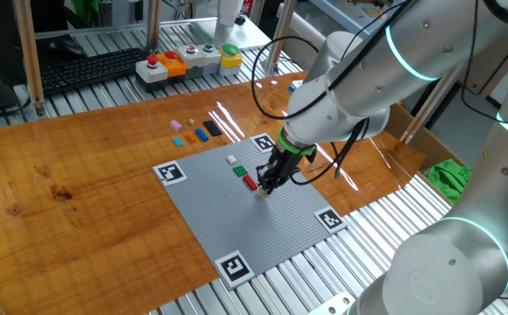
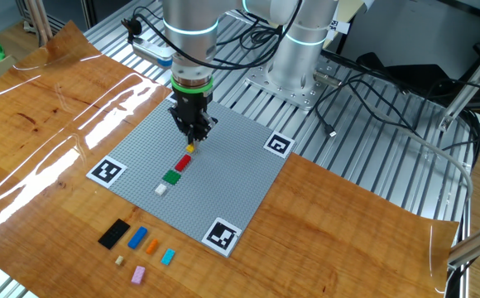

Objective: Stack small Lego blocks randomly, one at a time

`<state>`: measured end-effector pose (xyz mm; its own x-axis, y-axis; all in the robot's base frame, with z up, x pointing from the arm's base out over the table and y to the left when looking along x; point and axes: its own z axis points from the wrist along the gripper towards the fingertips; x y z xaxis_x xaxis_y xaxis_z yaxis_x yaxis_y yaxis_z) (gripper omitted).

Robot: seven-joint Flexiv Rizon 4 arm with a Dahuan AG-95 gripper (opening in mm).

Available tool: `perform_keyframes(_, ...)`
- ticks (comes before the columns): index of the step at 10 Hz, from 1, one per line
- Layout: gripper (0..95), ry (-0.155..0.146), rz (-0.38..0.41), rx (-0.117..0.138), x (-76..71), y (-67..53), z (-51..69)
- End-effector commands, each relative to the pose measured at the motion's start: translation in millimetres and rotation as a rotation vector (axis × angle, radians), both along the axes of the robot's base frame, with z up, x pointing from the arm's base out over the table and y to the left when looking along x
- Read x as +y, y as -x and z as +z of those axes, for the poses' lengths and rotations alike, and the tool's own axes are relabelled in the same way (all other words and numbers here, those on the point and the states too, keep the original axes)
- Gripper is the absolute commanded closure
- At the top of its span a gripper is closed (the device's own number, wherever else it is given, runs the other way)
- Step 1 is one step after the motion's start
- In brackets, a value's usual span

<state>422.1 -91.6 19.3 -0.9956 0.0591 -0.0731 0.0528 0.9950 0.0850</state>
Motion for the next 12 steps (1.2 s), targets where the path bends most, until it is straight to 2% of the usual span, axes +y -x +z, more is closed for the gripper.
perform_keyframes(1,95.0,-0.003,-0.005,-0.001,0.4,0.1,1.1)
perform_keyframes(4,95.0,-0.01,-0.022,0.002,4.4,-5.4,6.2)
perform_keyframes(8,95.0,-0.01,-0.021,0.006,8.6,-24.9,14.5)
perform_keyframes(12,95.0,-0.012,-0.017,0.005,8.1,-31.5,13.3)
